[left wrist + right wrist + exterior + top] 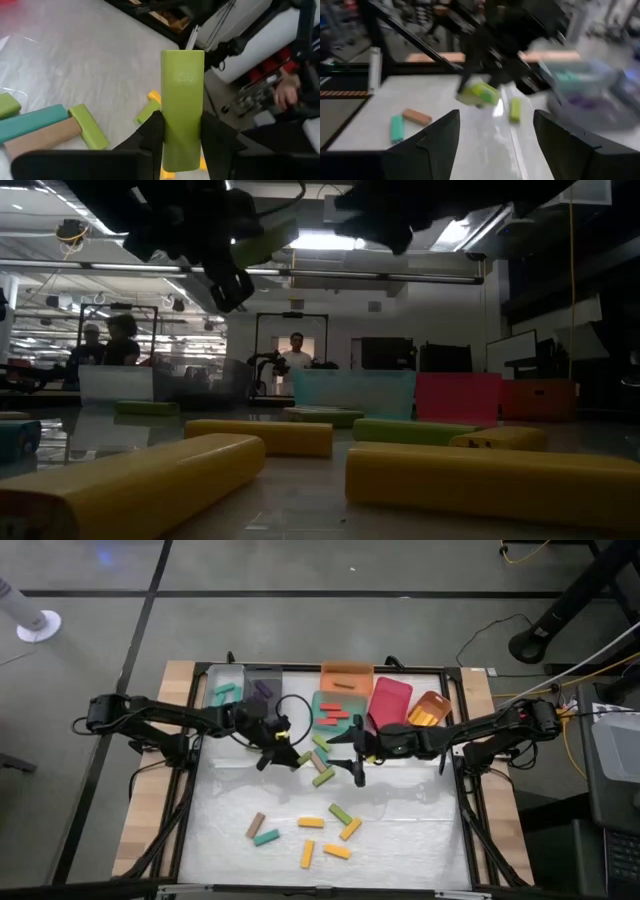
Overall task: Sort blocks
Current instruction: Put the light green block into the pink bin
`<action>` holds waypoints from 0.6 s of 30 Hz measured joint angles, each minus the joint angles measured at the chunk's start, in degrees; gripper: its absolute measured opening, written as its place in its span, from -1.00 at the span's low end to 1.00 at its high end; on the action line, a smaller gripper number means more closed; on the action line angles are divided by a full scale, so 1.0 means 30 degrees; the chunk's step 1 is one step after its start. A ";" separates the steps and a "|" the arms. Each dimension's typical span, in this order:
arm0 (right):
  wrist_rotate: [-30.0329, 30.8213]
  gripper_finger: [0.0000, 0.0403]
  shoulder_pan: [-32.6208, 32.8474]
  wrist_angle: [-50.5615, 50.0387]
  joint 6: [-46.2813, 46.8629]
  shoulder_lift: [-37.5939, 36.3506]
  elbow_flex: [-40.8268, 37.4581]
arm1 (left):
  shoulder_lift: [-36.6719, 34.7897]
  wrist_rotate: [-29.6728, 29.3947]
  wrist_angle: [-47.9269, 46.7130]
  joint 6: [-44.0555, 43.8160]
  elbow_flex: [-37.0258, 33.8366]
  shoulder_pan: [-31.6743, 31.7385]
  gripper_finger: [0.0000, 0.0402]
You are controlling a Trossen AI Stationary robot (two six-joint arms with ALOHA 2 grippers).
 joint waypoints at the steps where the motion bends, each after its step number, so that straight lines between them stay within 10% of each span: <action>1: -0.0292 0.25 0.0000 0.0374 -0.0456 0.0000 0.0007 | 0.0000 0.0041 0.0144 -0.0203 -0.0007 0.0044 -0.57; 18: -0.6145 0.25 -0.0936 -0.1713 -0.2620 0.3348 0.5057 | 0.0015 0.1963 0.2377 -0.2811 0.0000 -0.0789 -0.54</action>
